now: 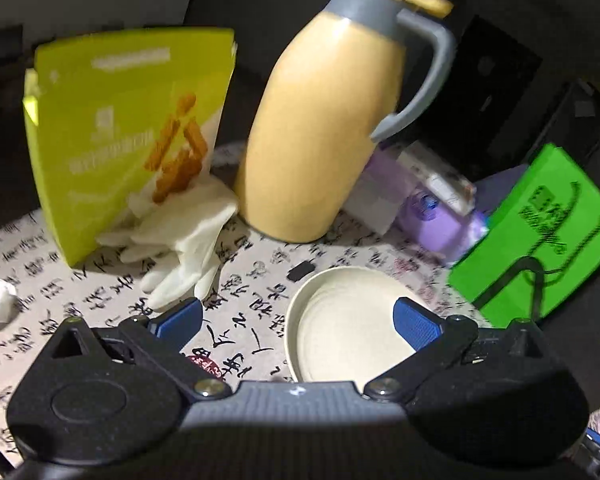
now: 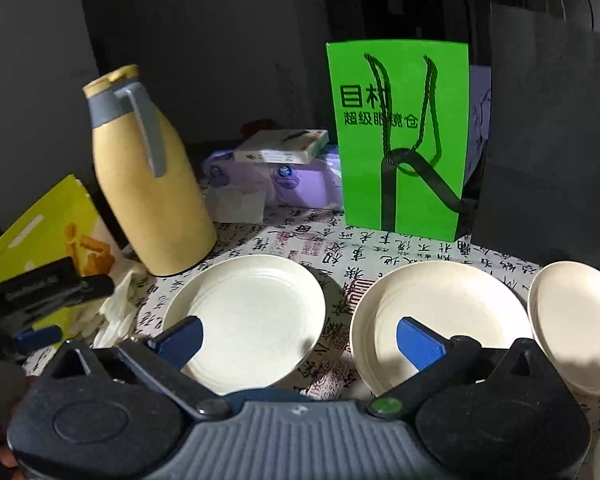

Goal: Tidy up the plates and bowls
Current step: 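Move both grippers toward the cream plate beside the yellow thermos, then close both grippers side by side on the cream plate's rim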

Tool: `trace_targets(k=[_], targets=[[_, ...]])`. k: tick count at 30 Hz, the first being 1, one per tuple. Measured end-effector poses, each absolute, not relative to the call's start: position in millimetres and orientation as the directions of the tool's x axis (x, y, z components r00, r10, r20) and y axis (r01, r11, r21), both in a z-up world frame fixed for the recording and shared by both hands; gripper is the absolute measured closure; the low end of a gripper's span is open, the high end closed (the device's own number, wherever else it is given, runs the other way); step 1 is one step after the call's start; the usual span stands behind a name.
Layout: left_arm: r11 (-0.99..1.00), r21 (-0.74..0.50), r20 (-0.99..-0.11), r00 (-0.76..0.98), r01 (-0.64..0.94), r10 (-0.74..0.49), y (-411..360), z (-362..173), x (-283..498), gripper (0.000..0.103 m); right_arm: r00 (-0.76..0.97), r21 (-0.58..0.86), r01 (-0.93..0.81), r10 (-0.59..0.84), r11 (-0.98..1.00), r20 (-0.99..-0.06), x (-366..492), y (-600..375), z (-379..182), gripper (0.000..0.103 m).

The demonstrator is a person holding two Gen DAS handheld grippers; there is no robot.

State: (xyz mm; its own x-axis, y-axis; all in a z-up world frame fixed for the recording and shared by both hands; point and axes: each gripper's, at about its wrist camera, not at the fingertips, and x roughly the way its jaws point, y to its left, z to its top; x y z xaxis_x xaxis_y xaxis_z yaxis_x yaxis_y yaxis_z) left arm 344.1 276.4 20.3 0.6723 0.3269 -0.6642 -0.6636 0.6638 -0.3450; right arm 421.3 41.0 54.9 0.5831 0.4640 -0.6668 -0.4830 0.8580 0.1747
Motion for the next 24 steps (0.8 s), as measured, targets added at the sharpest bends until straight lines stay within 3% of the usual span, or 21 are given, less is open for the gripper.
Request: trace_targets(k=[10,15,24], targets=[[0.682,-0.347,-0.659,0.685,-0.643,0.310,293,-28,364,0.000,0.574,0.139,-0.493,0.442,0.859,-0.690,458,68,32,0.001],[0.678,-0.372,-0.647,0.701,-0.634,0.300,299,-42,363,0.002,0.563,0.103,-0.501,0.415,0.859,-0.715,475,81,20,0.013],[0.714,-0.371,-0.666,0.706,-0.593,0.241,294,-52,371,0.037,0.525,0.014,-0.488,0.306,0.873,-0.795,504,113,-14,0.050]])
